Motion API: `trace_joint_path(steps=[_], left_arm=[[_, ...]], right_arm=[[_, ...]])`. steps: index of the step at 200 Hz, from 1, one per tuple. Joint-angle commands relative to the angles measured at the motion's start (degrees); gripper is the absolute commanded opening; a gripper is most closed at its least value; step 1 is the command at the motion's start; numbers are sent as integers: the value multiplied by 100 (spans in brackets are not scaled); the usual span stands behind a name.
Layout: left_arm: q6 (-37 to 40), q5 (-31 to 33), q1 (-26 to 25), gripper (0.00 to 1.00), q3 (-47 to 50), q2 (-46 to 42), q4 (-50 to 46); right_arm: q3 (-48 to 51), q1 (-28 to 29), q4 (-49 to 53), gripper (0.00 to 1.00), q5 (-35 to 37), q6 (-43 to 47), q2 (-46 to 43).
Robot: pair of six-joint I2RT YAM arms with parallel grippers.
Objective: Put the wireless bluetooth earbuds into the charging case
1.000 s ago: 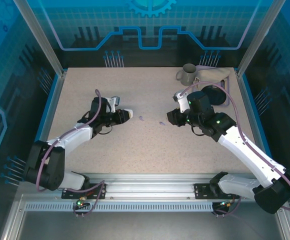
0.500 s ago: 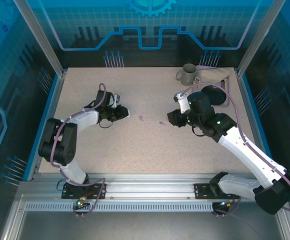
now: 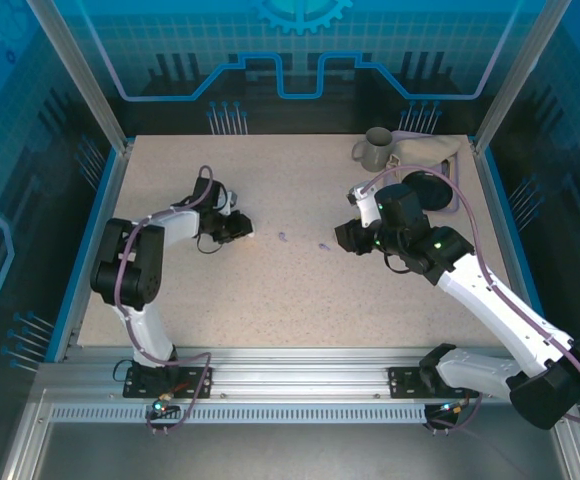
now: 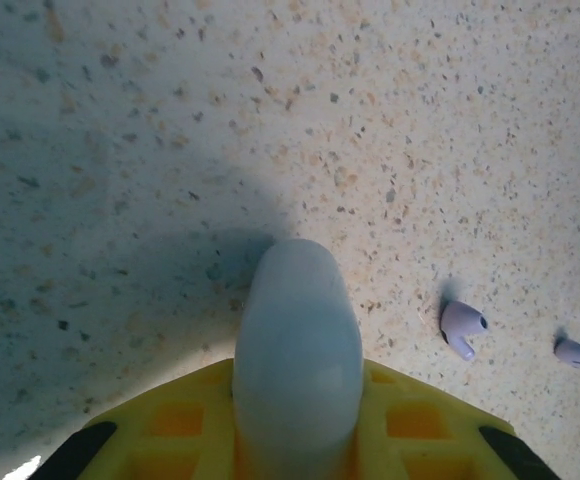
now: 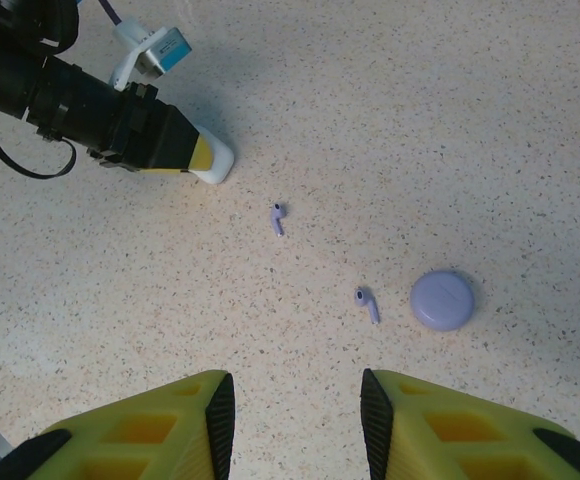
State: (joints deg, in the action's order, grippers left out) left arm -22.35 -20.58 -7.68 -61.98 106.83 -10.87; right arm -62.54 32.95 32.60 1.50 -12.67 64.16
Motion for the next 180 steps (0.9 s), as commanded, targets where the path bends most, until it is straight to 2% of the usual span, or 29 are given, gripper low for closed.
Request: trace_joint_path(steps=[1, 26, 62, 118, 159, 180], left_arm=[[177, 21, 57, 0, -185, 180, -295], [266, 221, 62, 1, -296, 307, -477], [298, 422, 65, 8, -388, 422, -658], [345, 661, 65, 23, -491, 471, -881], [358, 790, 65, 39, -509, 453, -972], [379, 845, 63, 45, -517, 437, -1007]], right_arm=[[80, -86, 102, 41, -18, 14, -67], [82, -87, 97, 41, -16, 27, -71], [79, -96, 115, 41, 8, 44, -88], [99, -118, 122, 41, 17, 46, -114], [103, -130, 115, 41, 12, 45, -123], [111, -134, 115, 41, 17, 44, -139]])
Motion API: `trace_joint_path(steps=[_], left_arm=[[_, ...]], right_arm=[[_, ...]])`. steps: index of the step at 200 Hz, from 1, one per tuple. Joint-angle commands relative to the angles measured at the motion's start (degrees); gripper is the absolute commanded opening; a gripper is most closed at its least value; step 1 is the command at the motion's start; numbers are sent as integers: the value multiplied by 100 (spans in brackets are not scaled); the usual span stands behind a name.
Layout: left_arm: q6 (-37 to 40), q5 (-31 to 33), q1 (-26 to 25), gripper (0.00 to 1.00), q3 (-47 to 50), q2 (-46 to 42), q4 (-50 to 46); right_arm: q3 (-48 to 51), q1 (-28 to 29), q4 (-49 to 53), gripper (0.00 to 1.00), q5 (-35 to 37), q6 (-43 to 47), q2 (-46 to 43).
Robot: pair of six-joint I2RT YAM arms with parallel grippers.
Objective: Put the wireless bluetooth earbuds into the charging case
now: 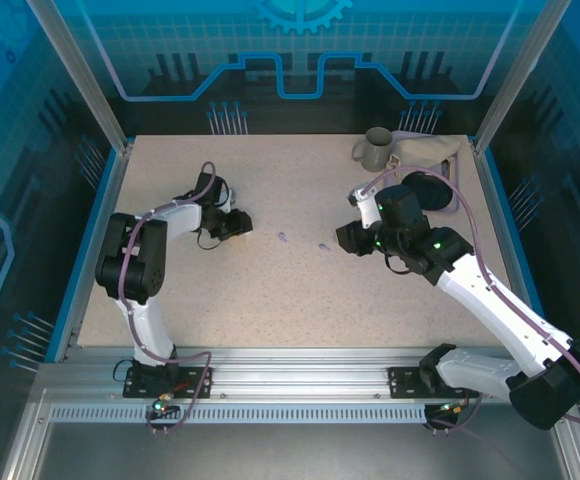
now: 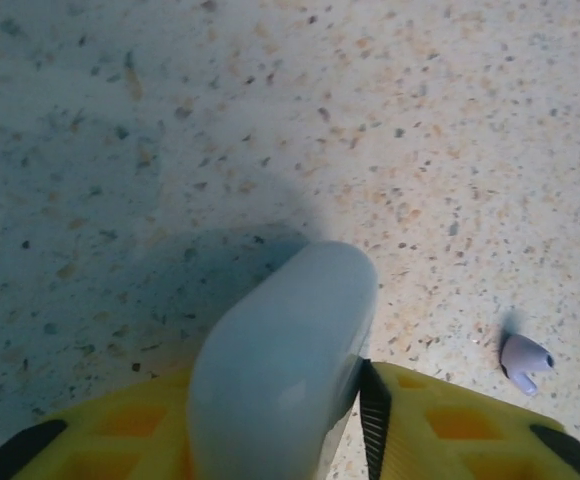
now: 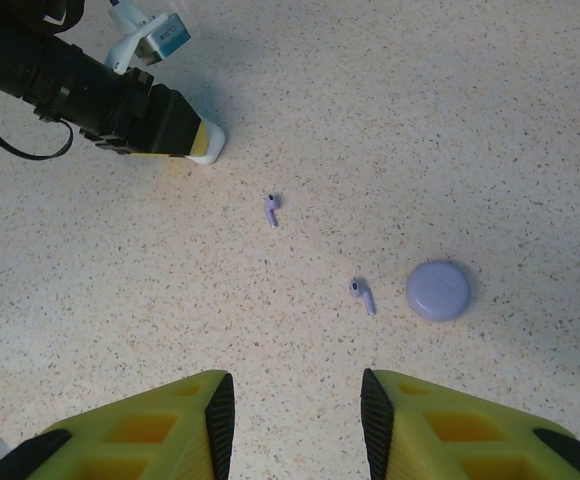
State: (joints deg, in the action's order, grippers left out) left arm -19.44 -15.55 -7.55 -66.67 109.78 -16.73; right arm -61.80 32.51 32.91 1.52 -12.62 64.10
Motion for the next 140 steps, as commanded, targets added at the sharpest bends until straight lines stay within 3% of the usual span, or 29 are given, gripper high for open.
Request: trace_joint_path(steps=[1, 66, 140], left_arm=[[89, 342, 51, 45, -47, 141, -424], [94, 819, 52, 64, 32, -211, -558], [157, 1027, 35, 71, 171, -1212, -813]], right_arm=[[36, -93, 84, 41, 15, 40, -133], [54, -96, 85, 41, 15, 32, -143], [177, -129, 83, 45, 301, -36, -118]])
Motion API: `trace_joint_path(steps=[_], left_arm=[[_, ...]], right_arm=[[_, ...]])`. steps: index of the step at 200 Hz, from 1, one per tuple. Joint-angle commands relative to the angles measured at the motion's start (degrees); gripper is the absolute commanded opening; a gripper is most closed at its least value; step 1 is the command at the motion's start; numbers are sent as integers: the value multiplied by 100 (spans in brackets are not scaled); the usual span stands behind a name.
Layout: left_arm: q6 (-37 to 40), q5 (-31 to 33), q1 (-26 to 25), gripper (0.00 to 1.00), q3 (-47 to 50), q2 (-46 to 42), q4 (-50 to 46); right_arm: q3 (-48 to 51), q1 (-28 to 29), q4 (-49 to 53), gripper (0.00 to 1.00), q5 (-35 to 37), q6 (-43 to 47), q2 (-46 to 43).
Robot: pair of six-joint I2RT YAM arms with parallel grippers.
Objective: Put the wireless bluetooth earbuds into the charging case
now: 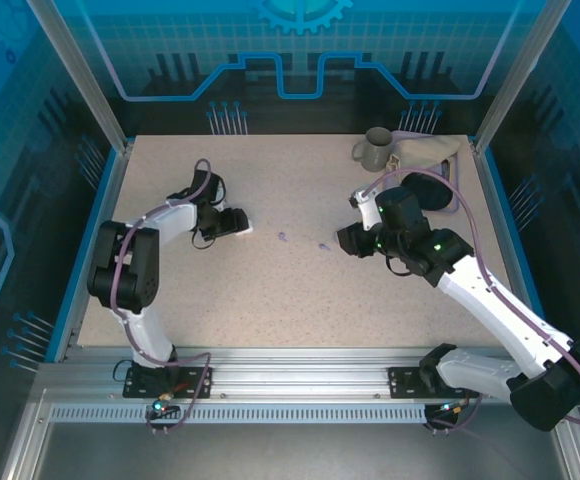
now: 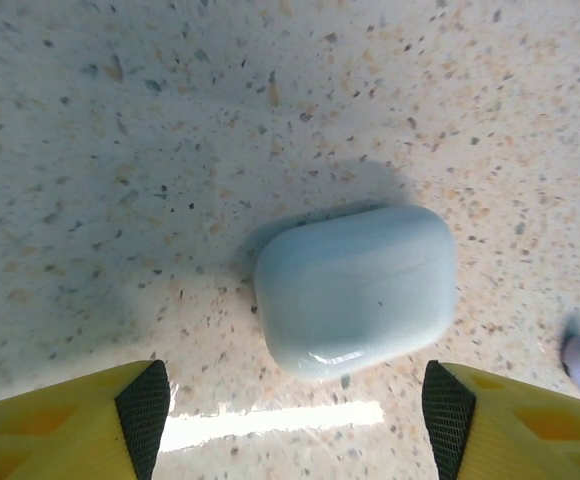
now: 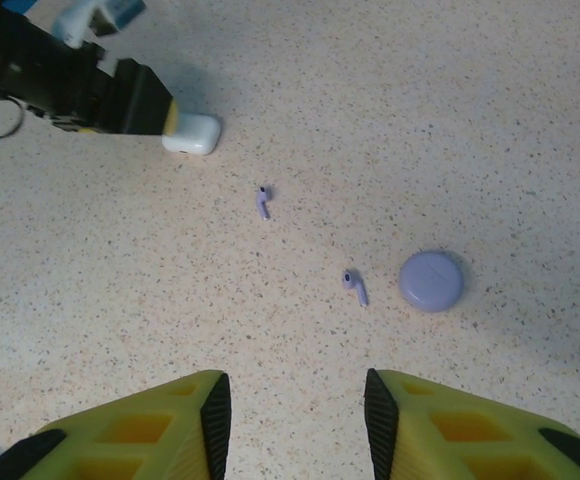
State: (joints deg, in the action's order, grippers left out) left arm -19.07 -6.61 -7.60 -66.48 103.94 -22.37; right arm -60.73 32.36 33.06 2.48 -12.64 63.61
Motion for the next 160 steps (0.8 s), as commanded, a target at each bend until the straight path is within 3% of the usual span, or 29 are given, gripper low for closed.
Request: trace_joint_path(steps=[1, 77, 113, 142, 160], left_arm=[[117, 138, 39, 71, 161, -655, -245], [22, 396, 43, 68, 1048, -2876, -56], [-159, 42, 39, 71, 1701, -3840, 577], [-308, -886, 14, 73, 1263, -3667, -238], [-234, -1049, -242, 74, 1220, -3619, -432]], right_arm=[[65, -115, 69, 45, 216, -39, -65], [25, -551, 201, 49, -111, -367, 586], [19, -899, 81, 52, -602, -475, 1102], [-141, -1007, 125, 56, -600, -523, 1748], [-283, -1030, 158, 59, -550, -593, 2164]])
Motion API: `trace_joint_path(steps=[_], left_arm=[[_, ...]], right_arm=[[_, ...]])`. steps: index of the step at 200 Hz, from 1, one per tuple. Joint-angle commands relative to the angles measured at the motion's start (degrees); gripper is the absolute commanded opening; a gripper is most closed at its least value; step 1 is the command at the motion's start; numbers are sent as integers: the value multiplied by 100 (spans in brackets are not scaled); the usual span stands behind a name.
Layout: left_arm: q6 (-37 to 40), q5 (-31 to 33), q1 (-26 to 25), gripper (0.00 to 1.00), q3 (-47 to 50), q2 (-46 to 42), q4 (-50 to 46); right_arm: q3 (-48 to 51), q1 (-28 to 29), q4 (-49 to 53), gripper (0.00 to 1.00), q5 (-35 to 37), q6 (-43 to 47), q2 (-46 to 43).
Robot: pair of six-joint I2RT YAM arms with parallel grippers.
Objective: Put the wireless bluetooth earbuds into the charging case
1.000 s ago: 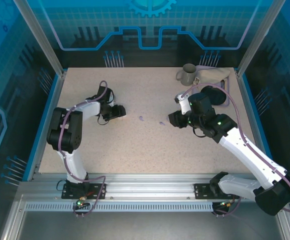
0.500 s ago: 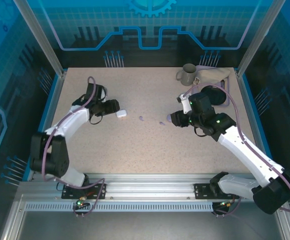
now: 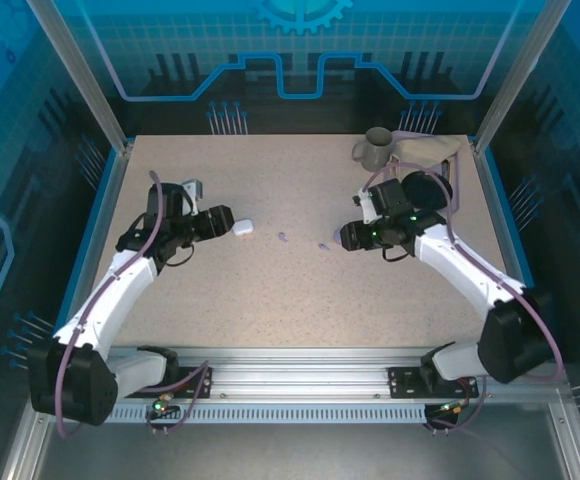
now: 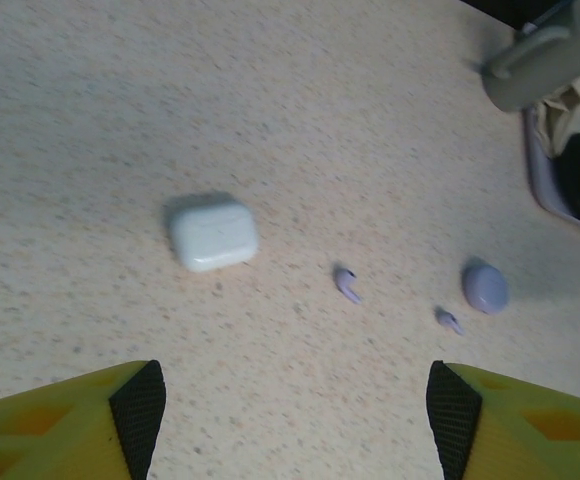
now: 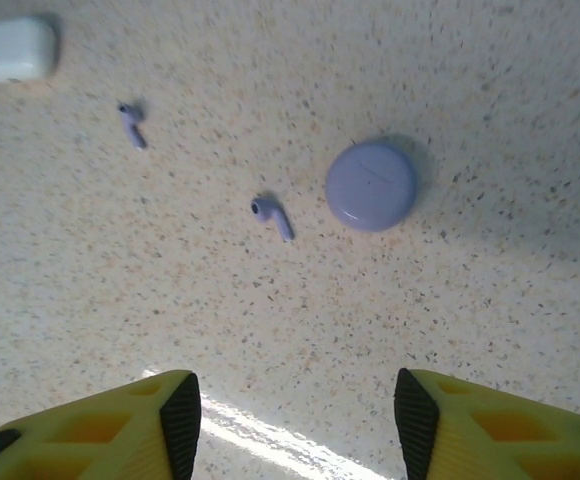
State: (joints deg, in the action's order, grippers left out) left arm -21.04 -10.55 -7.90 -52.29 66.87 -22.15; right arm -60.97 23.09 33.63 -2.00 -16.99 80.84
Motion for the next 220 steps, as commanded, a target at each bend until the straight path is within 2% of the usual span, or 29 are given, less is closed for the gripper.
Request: trace_joint_path(steps=[1, 34, 67, 141, 220], left_arm=[[-30, -644, -234, 74, -196, 80, -455], [43, -178, -1058, 76, -252, -25, -702], [-62, 21, -1469, 76, -258, -109, -896], [-166, 87, -1504, 77, 126, -551, -1054], [-165, 101, -1504, 77, 191, -553, -1074]], right_arm=[[-267, -103, 101, 59, -101, -165, 468], [-612, -104, 93, 62, 27, -264, 1232], [-1100, -93, 203, 65, 112, -254, 1971], [-2211, 97, 848, 69, 915, -121, 3181], [-2911, 239, 1227, 70, 1118, -75, 3932]])
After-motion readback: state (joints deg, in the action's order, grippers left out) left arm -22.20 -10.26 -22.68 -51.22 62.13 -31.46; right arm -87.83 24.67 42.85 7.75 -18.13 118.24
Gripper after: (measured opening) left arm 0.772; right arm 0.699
